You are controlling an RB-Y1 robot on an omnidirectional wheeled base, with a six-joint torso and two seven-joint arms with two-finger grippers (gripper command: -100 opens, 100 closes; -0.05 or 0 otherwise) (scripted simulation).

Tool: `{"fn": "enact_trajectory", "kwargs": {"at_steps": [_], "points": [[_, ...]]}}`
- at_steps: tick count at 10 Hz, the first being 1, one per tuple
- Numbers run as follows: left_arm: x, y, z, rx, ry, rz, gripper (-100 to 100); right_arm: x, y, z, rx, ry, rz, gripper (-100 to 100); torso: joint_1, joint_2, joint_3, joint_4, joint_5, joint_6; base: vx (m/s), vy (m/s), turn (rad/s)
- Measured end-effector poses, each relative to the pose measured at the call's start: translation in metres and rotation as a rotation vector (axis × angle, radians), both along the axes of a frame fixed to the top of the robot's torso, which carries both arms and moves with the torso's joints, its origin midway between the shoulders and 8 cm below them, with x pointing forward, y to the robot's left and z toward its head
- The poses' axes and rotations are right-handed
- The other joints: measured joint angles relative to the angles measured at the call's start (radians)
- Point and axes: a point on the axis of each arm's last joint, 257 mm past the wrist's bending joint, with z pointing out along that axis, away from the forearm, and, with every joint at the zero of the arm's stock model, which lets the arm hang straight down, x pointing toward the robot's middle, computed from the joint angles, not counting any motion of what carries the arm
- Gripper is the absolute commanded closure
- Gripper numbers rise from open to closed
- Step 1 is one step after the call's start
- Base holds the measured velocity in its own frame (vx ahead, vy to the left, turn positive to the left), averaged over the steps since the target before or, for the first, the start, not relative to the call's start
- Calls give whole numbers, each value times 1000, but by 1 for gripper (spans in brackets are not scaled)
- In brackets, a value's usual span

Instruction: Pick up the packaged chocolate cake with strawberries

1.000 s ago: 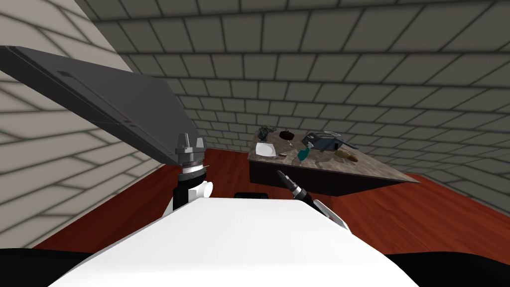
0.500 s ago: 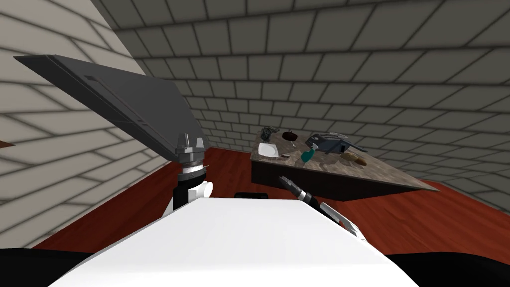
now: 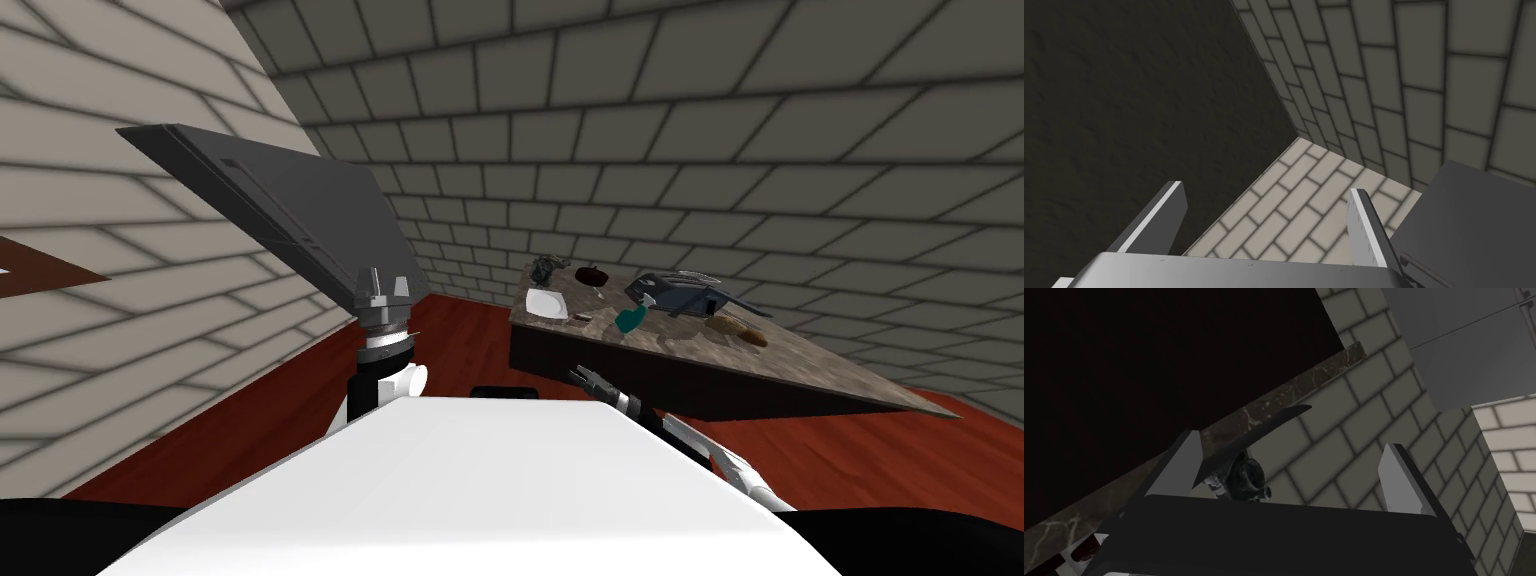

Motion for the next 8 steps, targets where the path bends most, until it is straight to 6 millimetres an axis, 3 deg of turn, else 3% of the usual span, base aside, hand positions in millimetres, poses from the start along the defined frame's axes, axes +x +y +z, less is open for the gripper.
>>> {"fn": "enact_trajectory", "kwargs": {"at_steps": [3,8], "points": [[0,0,0,0,0,0,0,-20,-47,-23,-164,44,71,-100,1,-1,-1,0,0,-1,36,39,110],[0,0,0,0,0,0,0,-49,-114,-36,-405,103,184,-100,2,0,0,0,0,0,28,49,133]]}}
